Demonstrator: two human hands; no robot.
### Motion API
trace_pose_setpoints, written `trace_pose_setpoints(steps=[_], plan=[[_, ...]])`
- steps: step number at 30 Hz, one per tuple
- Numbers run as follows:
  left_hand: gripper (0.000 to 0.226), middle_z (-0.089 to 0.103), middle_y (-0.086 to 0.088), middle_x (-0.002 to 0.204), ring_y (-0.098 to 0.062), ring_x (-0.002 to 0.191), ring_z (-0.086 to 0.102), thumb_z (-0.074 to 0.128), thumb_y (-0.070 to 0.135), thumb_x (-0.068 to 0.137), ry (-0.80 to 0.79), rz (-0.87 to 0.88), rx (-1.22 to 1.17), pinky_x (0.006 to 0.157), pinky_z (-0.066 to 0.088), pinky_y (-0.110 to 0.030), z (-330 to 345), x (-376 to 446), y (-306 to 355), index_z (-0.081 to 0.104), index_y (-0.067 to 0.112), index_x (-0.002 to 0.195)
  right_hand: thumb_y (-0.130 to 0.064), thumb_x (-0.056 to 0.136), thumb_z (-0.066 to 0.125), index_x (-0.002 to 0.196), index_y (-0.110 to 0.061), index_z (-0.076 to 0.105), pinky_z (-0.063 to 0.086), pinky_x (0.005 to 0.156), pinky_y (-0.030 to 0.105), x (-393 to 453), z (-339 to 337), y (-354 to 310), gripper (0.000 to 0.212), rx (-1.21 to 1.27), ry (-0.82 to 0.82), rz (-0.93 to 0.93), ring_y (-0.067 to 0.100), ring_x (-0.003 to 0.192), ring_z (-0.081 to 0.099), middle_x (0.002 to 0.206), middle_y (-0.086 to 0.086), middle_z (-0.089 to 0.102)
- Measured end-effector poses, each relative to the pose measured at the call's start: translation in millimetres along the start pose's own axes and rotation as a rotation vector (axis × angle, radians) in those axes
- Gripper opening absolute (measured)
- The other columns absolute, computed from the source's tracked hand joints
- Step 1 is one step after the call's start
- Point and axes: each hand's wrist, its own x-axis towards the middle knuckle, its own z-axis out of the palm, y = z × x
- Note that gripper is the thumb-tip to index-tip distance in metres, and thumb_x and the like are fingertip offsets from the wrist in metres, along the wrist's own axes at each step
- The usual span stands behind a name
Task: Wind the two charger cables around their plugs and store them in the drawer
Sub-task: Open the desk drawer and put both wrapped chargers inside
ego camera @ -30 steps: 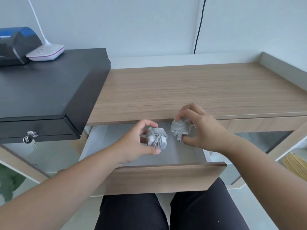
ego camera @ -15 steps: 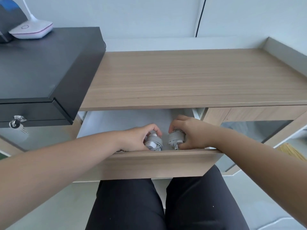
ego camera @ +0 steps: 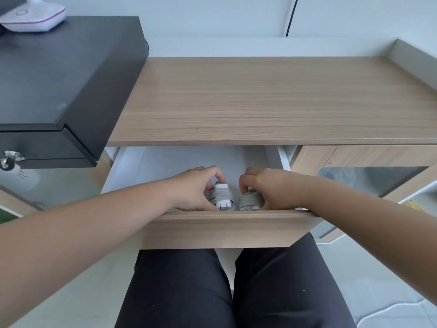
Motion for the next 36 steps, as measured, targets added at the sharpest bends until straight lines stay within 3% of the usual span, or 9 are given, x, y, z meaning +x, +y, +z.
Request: trace_pose_setpoints(steps=[4, 7, 14, 17, 20, 22, 27, 32, 36], plan=[[0.071, 0.049, 0.008, 0.113, -0.002, 0.076, 0.050, 0.084, 0.047, 0.065, 0.021, -0.031, -0.002, 0.064, 0.039, -0.023, -3, -4, 0, 0.043, 0.042, 0.123, -0.034, 0.071, 0.079, 0.122, -0.027, 0.049, 0.049, 0.085, 0.035, -5, -3, 3, 0.060, 0.093, 0.034, 0.021, 0.019, 0.095, 0.057, 0.125, -0.002, 0.046], [0.072, 0.048, 0.013, 0.114, -0.001, 0.083, 0.051, 0.084, 0.051, 0.063, 0.072, -0.043, -0.003, 0.071, 0.041, -0.025, -9, -14, 3, 0.043, 0.044, 0.122, -0.037, 0.070, 0.080, 0.126, -0.032, 0.048, 0.046, 0.091, 0.028, -20, -9, 4, 0.065, 0.167, 0.098, 0.073, 0.014, 0.107, 0.053, 0.123, -0.006, 0.048], [0.044, 0.056, 0.026, 0.109, 0.005, 0.098, 0.056, 0.066, 0.065, 0.072, 0.385, 0.050, -0.181, 0.079, 0.046, -0.021, -15, -80, 1, 0.050, 0.051, 0.111, -0.057, 0.070, 0.072, 0.114, -0.040, 0.058, 0.046, 0.094, 0.026, -72, -11, -4, 0.049, 0.449, 0.408, 0.099, 0.001, 0.105, 0.056, 0.109, -0.024, 0.057], [0.042, 0.055, 0.025, 0.110, 0.000, 0.109, 0.051, 0.059, 0.069, 0.076, 0.529, 0.168, -0.036, 0.087, 0.040, -0.016, -5, -100, -8, 0.055, 0.046, 0.110, -0.070, 0.065, 0.066, 0.113, -0.046, 0.056, 0.042, 0.087, 0.015, -83, -3, -13, 0.054, 0.546, 0.466, 0.050, 0.005, 0.104, 0.056, 0.116, -0.027, 0.053], [0.046, 0.053, 0.017, 0.117, -0.008, 0.110, 0.048, 0.058, 0.066, 0.078, 0.660, 0.275, 0.141, 0.093, 0.032, -0.014, 1, -101, -11, 0.062, 0.035, 0.112, -0.069, 0.059, 0.072, 0.127, -0.040, 0.048, 0.030, 0.096, 0.002, -80, 8, -16, 0.078, 0.516, 0.522, -0.015, -0.004, 0.123, 0.044, 0.130, -0.023, 0.044], [0.051, 0.054, 0.011, 0.122, -0.014, 0.113, 0.047, 0.057, 0.067, 0.080, 0.687, 0.322, 0.209, 0.093, 0.033, -0.021, 2, -97, -10, 0.063, 0.029, 0.113, -0.072, 0.057, 0.071, 0.134, -0.036, 0.043, 0.028, 0.101, 0.006, -76, 11, -15, 0.090, 0.450, 0.584, -0.005, -0.002, 0.130, 0.037, 0.138, -0.016, 0.038], [0.061, 0.046, 0.002, 0.141, -0.024, 0.126, 0.044, 0.055, 0.068, 0.081, 0.721, 0.336, 0.323, 0.099, 0.042, -0.045, -3, -80, -11, 0.058, 0.026, 0.126, -0.076, 0.060, 0.064, 0.139, -0.023, 0.042, 0.025, 0.110, 0.034, -64, 9, -10, 0.098, 0.244, 0.766, 0.059, 0.025, 0.135, 0.036, 0.147, 0.001, 0.036], [0.082, 0.027, 0.006, 0.157, -0.019, 0.146, 0.023, 0.050, 0.072, 0.081, 0.724, 0.280, 0.349, 0.113, 0.029, -0.050, -14, -62, -13, 0.041, 0.021, 0.145, -0.077, 0.063, 0.058, 0.140, -0.024, 0.041, 0.021, 0.116, 0.053, -54, 9, 0, 0.096, 0.236, 0.804, 0.134, 0.025, 0.146, 0.021, 0.152, -0.003, 0.034], [0.089, 0.021, 0.008, 0.160, -0.019, 0.149, 0.013, 0.036, 0.079, 0.081, 0.748, 0.164, 0.377, 0.119, 0.011, -0.049, -17, -51, -12, 0.031, 0.022, 0.150, -0.079, 0.064, 0.052, 0.141, -0.027, 0.041, 0.008, 0.117, 0.046, -44, 11, 1, 0.093, 0.242, 0.843, 0.239, 0.020, 0.147, 0.018, 0.153, -0.008, 0.033]])
